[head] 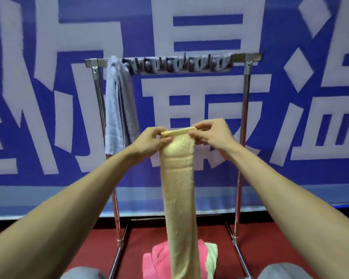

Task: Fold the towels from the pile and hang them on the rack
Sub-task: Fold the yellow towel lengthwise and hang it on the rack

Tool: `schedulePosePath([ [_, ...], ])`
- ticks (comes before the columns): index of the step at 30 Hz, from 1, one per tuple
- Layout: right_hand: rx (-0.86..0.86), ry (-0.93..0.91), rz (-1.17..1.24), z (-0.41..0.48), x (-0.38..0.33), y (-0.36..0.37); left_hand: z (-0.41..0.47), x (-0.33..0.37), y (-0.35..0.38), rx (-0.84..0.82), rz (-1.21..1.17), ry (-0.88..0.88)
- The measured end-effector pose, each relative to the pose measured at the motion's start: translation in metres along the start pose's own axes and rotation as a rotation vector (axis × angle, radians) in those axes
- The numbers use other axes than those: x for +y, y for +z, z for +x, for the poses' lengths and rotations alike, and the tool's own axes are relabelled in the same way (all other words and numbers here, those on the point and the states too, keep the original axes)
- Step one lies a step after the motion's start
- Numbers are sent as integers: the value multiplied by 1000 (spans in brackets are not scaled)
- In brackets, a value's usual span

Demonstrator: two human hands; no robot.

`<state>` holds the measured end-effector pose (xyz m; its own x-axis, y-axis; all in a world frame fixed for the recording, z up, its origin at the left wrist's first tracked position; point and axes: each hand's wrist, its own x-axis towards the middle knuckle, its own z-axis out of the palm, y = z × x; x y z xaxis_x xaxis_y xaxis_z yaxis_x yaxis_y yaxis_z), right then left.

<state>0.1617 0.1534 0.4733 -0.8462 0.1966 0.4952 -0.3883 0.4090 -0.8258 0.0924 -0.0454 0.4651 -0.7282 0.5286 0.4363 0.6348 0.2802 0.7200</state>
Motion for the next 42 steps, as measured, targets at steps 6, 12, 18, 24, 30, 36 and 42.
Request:
schedulePosePath([
  [6,187,-206,50,34,-90,-21,22,93,-38,268,-217,263],
  [12,178,-203,32,37,-109,-22,19,107,-43,357,-84,193],
  [18,192,-269,97,36,-121,-28,22,124,-39,570,-44,213],
  [24,125,-198,179,33,-106,-28,14,123,-34,369,-204,121],
  [30,12,-42,280,17,-71,-17,10,109,-19,310,-247,34],
  [36,-189,233,445,-6,-15,-4,12,80,-4,327,-407,-99],
  [42,-274,204,382,-35,49,16,4,32,13,345,-588,-323],
])
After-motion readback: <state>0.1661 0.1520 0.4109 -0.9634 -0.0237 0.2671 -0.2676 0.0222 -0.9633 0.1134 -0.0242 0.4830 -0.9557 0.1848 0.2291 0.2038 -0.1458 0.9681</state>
